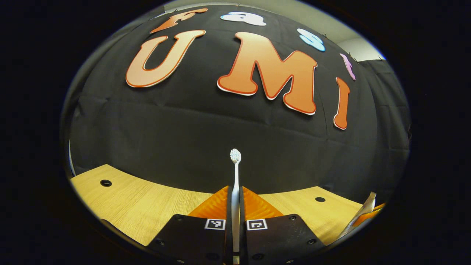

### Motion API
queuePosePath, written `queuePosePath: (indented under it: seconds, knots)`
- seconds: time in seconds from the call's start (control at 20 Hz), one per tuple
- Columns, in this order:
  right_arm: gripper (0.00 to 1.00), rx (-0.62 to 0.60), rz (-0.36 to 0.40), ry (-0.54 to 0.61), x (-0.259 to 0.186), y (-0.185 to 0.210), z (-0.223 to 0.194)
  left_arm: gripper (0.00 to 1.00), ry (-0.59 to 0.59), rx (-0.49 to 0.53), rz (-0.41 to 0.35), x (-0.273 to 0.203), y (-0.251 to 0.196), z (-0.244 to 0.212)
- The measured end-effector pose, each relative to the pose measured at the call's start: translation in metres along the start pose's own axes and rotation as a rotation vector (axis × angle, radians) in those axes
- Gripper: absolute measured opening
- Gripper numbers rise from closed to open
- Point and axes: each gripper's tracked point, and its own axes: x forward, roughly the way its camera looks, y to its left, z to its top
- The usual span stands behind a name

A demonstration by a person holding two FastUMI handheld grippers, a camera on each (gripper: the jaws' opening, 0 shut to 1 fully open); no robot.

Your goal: Put the toothbrush and toothpaste on the desktop into the cup, then pick up the cup and place it on the coaster on the desktop.

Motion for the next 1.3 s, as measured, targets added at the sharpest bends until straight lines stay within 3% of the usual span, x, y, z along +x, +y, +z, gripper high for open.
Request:
queuePosePath:
  seconds: [0.35, 0.7, 0.9, 1.0, 1.2, 1.3]
  knots:
    - [0.05, -0.042, 0.029, -0.080, 0.010, 0.018, 0.078, 0.06, 0.052, -0.010, 0.023, 0.007, 0.015, -0.032]
    - [0.05, -0.078, 0.058, -0.127, 0.031, 0.044, 0.111, 0.07, 0.107, 0.012, 0.057, 0.001, 0.028, -0.048]
    - [0.05, -0.101, 0.081, -0.136, 0.040, 0.055, 0.118, 0.08, 0.125, 0.000, 0.019, -0.010, 0.025, -0.045]
    - [0.05, -0.106, 0.090, -0.137, 0.039, 0.062, 0.121, 0.17, 0.158, 0.005, 0.000, -0.017, 0.021, -0.050]
    - [0.05, -0.101, 0.117, -0.138, 0.050, 0.079, 0.122, 0.72, 0.160, 0.020, 0.008, -0.042, 0.029, -0.044]
    - [0.05, -0.100, 0.128, -0.136, 0.055, 0.084, 0.122, 0.84, 0.154, 0.033, 0.029, -0.055, 0.038, -0.040]
